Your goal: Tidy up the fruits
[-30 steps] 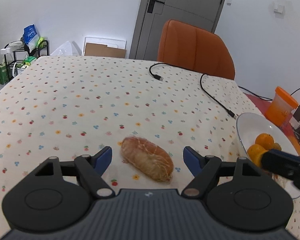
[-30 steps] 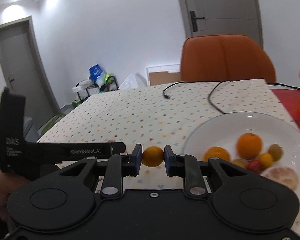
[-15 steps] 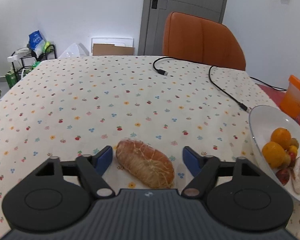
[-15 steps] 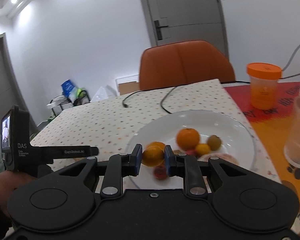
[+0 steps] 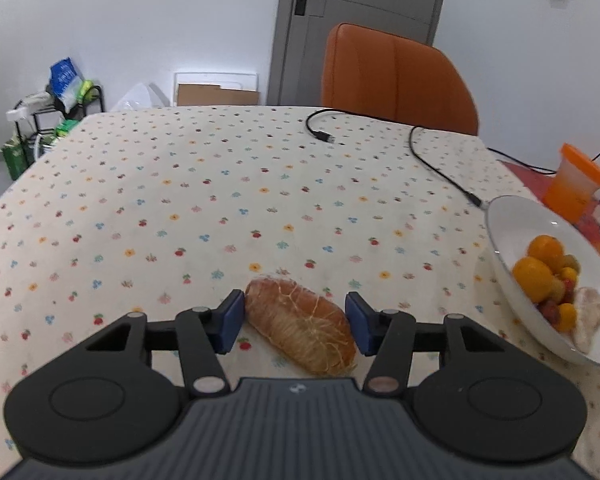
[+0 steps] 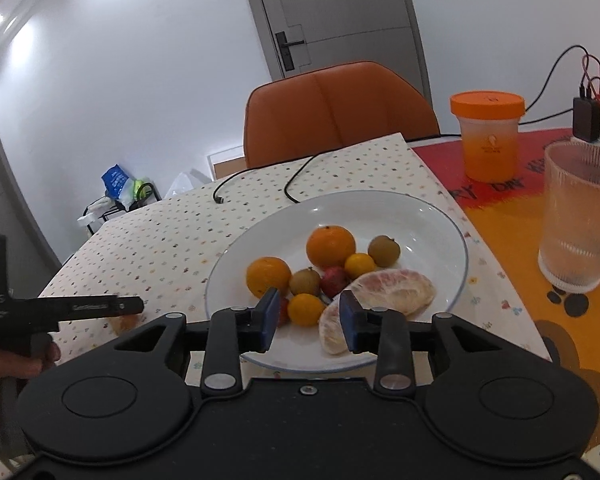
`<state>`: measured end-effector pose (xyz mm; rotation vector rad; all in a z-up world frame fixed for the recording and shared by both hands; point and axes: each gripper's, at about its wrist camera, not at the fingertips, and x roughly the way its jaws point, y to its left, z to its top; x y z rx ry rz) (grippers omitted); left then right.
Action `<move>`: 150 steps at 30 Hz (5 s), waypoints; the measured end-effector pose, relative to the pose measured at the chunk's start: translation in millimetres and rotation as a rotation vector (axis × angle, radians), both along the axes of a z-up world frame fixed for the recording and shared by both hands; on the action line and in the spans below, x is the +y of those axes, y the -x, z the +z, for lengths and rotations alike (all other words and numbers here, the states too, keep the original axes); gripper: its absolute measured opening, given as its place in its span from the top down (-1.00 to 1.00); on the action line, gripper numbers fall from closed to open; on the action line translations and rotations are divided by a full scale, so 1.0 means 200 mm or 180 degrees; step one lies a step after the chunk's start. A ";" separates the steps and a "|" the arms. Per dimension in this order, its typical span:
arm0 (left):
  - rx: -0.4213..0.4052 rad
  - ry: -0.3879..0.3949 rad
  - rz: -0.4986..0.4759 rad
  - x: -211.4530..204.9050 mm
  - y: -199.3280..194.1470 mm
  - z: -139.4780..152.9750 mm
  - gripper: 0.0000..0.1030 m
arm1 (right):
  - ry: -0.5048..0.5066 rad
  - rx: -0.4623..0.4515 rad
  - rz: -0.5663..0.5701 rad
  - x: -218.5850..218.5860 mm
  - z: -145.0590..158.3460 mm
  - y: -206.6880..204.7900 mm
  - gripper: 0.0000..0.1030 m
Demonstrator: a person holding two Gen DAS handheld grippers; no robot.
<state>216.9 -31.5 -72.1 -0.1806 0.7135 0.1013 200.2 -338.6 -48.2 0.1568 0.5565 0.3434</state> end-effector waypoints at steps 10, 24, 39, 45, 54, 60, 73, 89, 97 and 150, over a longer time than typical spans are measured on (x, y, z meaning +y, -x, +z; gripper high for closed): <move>-0.0176 0.0011 -0.0235 -0.10 0.04 0.10 -0.04 | -0.0025 -0.0002 0.0003 -0.02 -0.01 0.01 0.33; -0.0387 -0.0039 -0.0707 -0.37 -0.05 0.22 -0.04 | -0.0072 -0.0061 -0.0206 -0.15 0.02 0.03 0.24; -0.0502 -0.0112 -0.0927 -0.54 -0.22 0.26 -0.04 | -0.0084 -0.0094 -0.0312 -0.21 0.04 0.03 0.16; -0.0539 -0.0092 -0.0933 -0.58 -0.29 0.28 -0.05 | -0.0085 -0.0093 -0.0344 -0.22 0.03 0.03 0.15; -0.0531 -0.0043 -0.0858 -0.56 -0.28 0.29 -0.48 | -0.0098 -0.0124 -0.0341 -0.21 0.05 0.02 0.13; -0.0459 -0.0078 -0.0782 -0.47 -0.21 0.27 -0.50 | -0.0110 -0.0123 -0.0296 -0.19 0.05 0.03 0.12; -0.0425 -0.0131 -0.0560 -0.34 0.01 0.28 -0.60 | -0.0107 -0.0220 -0.0206 -0.14 0.09 0.12 -0.06; -0.0501 -0.0127 -0.0411 -0.22 0.33 0.35 -0.90 | -0.0104 -0.0346 0.0005 -0.05 0.16 0.25 -0.68; -0.0523 -0.0147 -0.0390 -0.17 0.48 0.37 -0.92 | -0.0099 -0.0386 0.0062 0.00 0.20 0.35 -0.99; -0.0720 -0.0317 -0.0250 -0.07 1.19 0.48 -1.00 | 0.0014 -0.0263 0.0492 0.13 0.29 0.82 -1.00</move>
